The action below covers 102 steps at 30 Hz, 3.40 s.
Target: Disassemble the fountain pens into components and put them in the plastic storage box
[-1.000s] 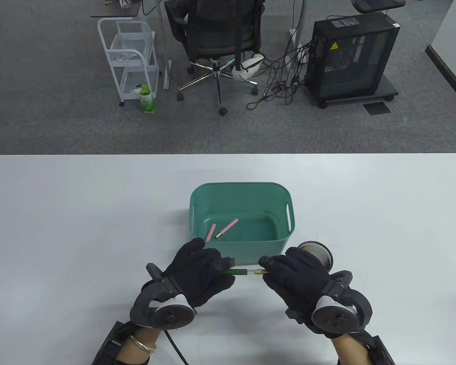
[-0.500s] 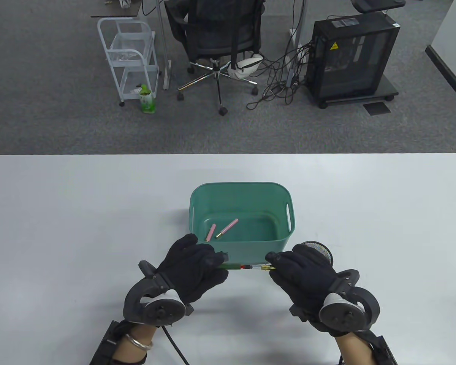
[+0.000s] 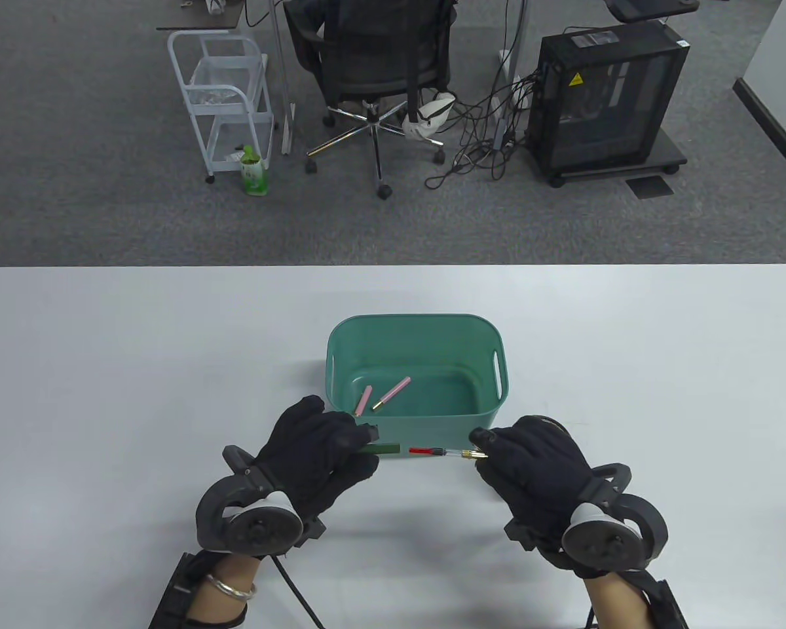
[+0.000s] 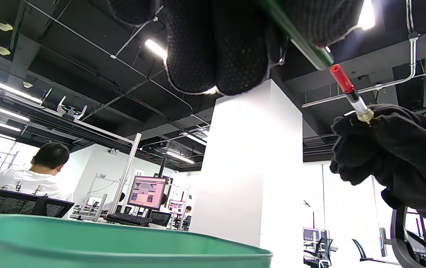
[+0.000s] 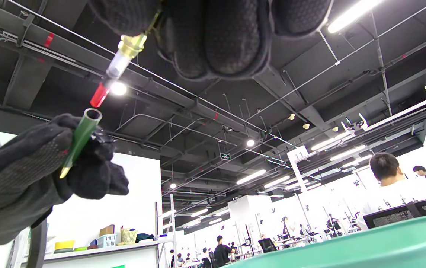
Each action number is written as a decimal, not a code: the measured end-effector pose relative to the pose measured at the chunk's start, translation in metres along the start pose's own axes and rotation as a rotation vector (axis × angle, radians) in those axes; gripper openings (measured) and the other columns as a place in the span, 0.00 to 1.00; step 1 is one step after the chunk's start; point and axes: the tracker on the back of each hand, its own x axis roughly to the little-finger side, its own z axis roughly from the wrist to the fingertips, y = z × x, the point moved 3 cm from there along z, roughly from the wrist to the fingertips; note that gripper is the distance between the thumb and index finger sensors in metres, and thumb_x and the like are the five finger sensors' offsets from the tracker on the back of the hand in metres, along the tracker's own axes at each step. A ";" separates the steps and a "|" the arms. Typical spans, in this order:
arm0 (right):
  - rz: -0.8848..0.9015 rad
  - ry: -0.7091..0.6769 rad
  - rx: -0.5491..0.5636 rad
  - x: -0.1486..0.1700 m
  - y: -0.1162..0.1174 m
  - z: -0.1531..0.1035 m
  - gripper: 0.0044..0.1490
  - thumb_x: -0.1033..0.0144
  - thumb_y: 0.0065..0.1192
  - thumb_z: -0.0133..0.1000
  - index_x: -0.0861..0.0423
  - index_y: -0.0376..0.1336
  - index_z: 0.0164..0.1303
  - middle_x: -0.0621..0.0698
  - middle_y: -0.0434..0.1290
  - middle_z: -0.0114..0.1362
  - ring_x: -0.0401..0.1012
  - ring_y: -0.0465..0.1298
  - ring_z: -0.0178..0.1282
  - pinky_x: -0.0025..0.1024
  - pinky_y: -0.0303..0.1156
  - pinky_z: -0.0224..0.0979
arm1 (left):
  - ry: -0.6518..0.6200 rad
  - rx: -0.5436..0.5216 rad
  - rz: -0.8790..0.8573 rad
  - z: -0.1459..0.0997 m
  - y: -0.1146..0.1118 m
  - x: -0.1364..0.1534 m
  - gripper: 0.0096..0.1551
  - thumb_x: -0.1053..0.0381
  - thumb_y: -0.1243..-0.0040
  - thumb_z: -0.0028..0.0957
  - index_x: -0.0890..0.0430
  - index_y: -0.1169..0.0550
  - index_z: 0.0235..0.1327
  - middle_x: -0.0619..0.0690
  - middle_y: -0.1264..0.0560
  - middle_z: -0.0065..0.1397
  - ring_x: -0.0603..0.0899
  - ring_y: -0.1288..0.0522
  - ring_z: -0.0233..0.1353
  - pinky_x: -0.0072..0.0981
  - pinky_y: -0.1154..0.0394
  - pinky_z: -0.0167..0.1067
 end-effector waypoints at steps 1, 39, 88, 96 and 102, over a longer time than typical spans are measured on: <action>0.003 0.001 0.001 0.000 0.000 0.000 0.26 0.50 0.57 0.59 0.46 0.70 0.64 0.46 0.77 0.61 0.36 0.79 0.56 0.43 0.67 0.77 | 0.001 0.001 -0.001 0.000 0.000 0.000 0.26 0.38 0.48 0.67 0.55 0.21 0.65 0.44 0.16 0.57 0.56 0.19 0.67 0.60 0.39 0.81; 0.082 -0.009 0.126 -0.005 -0.038 0.003 0.26 0.49 0.57 0.59 0.46 0.70 0.64 0.46 0.77 0.61 0.36 0.79 0.56 0.43 0.67 0.77 | 0.375 0.426 0.021 0.096 -0.121 0.059 0.25 0.39 0.46 0.68 0.55 0.21 0.66 0.44 0.17 0.60 0.57 0.21 0.70 0.61 0.40 0.81; 0.087 0.010 0.100 -0.003 -0.037 0.007 0.26 0.49 0.57 0.60 0.46 0.70 0.64 0.46 0.78 0.61 0.37 0.79 0.56 0.43 0.67 0.77 | 0.208 0.490 0.151 0.020 -0.091 0.022 0.44 0.37 0.64 0.72 0.60 0.44 0.96 0.59 0.43 0.96 0.68 0.52 0.92 0.61 0.56 0.86; 0.085 0.014 0.098 -0.002 -0.037 0.007 0.26 0.49 0.57 0.59 0.46 0.70 0.64 0.46 0.78 0.61 0.37 0.79 0.56 0.43 0.67 0.77 | 0.219 0.472 0.169 -0.022 -0.082 0.006 0.43 0.38 0.66 0.73 0.60 0.45 0.96 0.60 0.44 0.97 0.68 0.53 0.92 0.61 0.57 0.86; 0.083 0.015 0.096 -0.002 -0.037 0.007 0.26 0.49 0.57 0.60 0.46 0.70 0.64 0.46 0.78 0.61 0.37 0.79 0.56 0.43 0.67 0.77 | 0.237 0.483 0.172 -0.052 -0.086 -0.004 0.43 0.38 0.67 0.73 0.60 0.46 0.96 0.60 0.45 0.97 0.68 0.54 0.92 0.61 0.57 0.86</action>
